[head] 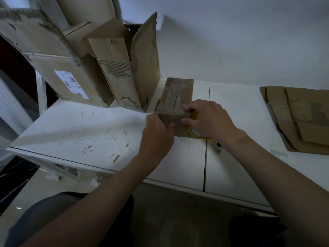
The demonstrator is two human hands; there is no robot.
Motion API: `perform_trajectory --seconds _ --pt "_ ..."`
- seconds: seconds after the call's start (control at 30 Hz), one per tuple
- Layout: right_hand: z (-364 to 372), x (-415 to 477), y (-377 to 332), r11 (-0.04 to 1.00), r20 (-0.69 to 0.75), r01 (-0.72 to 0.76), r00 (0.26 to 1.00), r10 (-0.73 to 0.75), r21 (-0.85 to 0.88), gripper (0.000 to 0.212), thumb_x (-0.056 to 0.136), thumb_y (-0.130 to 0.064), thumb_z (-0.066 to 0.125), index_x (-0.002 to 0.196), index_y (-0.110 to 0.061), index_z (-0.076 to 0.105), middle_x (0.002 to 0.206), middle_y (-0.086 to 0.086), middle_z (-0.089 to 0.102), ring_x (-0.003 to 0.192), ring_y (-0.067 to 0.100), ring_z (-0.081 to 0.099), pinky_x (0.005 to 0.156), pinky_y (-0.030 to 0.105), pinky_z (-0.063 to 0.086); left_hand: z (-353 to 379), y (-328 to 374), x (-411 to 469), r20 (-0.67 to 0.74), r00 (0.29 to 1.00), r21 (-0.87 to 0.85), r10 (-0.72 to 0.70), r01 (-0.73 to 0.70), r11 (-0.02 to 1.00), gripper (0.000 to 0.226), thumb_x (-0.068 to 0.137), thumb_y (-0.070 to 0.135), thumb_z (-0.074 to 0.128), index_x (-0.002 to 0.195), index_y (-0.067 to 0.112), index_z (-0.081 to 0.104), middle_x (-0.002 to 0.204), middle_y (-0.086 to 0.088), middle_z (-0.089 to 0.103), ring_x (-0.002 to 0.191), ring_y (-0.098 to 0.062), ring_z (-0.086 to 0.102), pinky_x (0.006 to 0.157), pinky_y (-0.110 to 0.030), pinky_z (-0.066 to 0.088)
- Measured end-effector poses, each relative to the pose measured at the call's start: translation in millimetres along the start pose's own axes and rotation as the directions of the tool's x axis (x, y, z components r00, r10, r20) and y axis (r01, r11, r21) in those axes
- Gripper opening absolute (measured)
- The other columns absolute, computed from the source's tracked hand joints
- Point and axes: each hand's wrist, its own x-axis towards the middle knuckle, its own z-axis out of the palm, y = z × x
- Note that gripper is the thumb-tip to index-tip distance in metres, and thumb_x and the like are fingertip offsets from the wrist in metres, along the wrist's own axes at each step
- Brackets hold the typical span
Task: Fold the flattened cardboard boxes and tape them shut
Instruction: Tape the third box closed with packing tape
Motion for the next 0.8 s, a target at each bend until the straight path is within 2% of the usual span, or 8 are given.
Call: perform_trajectory --seconds 0.07,0.17,0.23,0.3,0.43,0.53,0.63,0.8 --pt "-4 -1 1 0.999 0.030 0.032 0.999 -0.032 0.006 0.048 0.089 -0.047 0.070 0.133 -0.030 0.060 0.131 -0.008 0.062 0.117 0.017 0.058 0.095 0.031 0.046 1 2 4 -0.002 1.000 -0.063 0.027 -0.028 0.998 0.055 0.098 0.036 0.059 0.143 0.014 0.036 0.134 -0.005 0.050 0.113 -0.020 0.057 0.079 -0.011 0.041" --pt "-10 -5 3 0.989 0.113 0.068 0.990 -0.083 0.129 0.064 0.087 -0.042 0.074 0.145 -0.034 0.049 0.134 -0.011 0.058 0.118 0.007 0.051 0.092 0.018 0.038 0 9 15 0.054 0.998 0.061 0.016 -0.019 0.998 0.080 0.099 0.051 0.049 0.157 0.010 0.013 0.155 -0.015 0.029 0.134 -0.033 0.045 0.098 -0.032 0.042" --pt "-12 -7 5 0.970 0.195 0.057 0.975 -0.104 0.235 0.074 0.086 -0.037 0.077 0.150 -0.039 0.039 0.131 -0.021 0.049 0.112 -0.005 0.042 0.083 0.004 0.033 1 13 24 0.094 0.995 0.093 -0.018 0.009 0.996 0.097 0.092 0.063 0.046 0.158 0.006 0.002 0.158 -0.019 0.019 0.138 -0.036 0.038 0.105 -0.039 0.040" --pt "-14 -8 13 0.950 0.198 0.049 0.974 -0.114 0.307 0.077 0.083 -0.032 0.080 0.147 -0.037 0.038 0.131 -0.023 0.048 0.104 -0.012 0.045 0.076 -0.002 0.036 6 16 33 0.093 0.995 0.085 -0.033 0.025 0.996 0.109 0.086 0.069 0.051 0.158 0.005 -0.001 0.157 -0.019 0.019 0.139 -0.037 0.037 0.108 -0.042 0.039" --pt "-15 -14 26 0.916 0.043 -0.031 0.999 0.015 0.401 0.064 0.072 -0.036 0.089 0.122 -0.033 0.048 0.113 -0.014 0.058 0.097 0.002 0.058 0.074 0.017 0.052 20 14 39 0.017 0.999 0.121 -0.035 0.032 0.992 0.115 0.083 0.069 0.060 0.157 0.005 -0.001 0.154 -0.021 0.021 0.139 -0.038 0.037 0.109 -0.044 0.040" --pt "-9 -13 30 0.968 -0.066 0.066 0.997 -0.051 0.243 0.045 0.075 -0.036 0.087 0.113 -0.035 0.062 0.109 -0.012 0.055 0.095 0.006 0.052 0.075 0.015 0.041 28 10 38 -0.031 0.999 0.110 -0.018 0.022 0.994 0.113 0.084 0.068 0.060 0.158 0.006 -0.001 0.156 -0.021 0.020 0.139 -0.039 0.036 0.109 -0.046 0.040" --pt "0 -3 30 0.992 -0.026 0.122 0.992 -0.121 0.044 0.041 0.079 -0.033 0.083 0.118 -0.032 0.069 0.106 -0.010 0.052 0.095 0.012 0.053 0.076 0.022 0.036 33 7 40 -0.054 0.998 0.116 -0.020 0.026 0.993 0.115 0.082 0.070 0.061 0.158 0.008 0.000 0.157 -0.018 0.021 0.138 -0.039 0.039 0.108 -0.047 0.041" --pt "5 9 33 0.997 0.034 0.080 0.996 -0.080 -0.005 0.044 0.079 -0.039 0.081 0.121 -0.034 0.069 0.107 -0.008 0.052 0.100 0.014 0.051 0.080 0.025 0.034 34 6 44 -0.056 0.998 0.103 -0.024 0.030 0.994 0.120 0.078 0.067 0.069 0.157 0.007 0.001 0.155 -0.016 0.023 0.138 -0.037 0.039 0.109 -0.044 0.041"
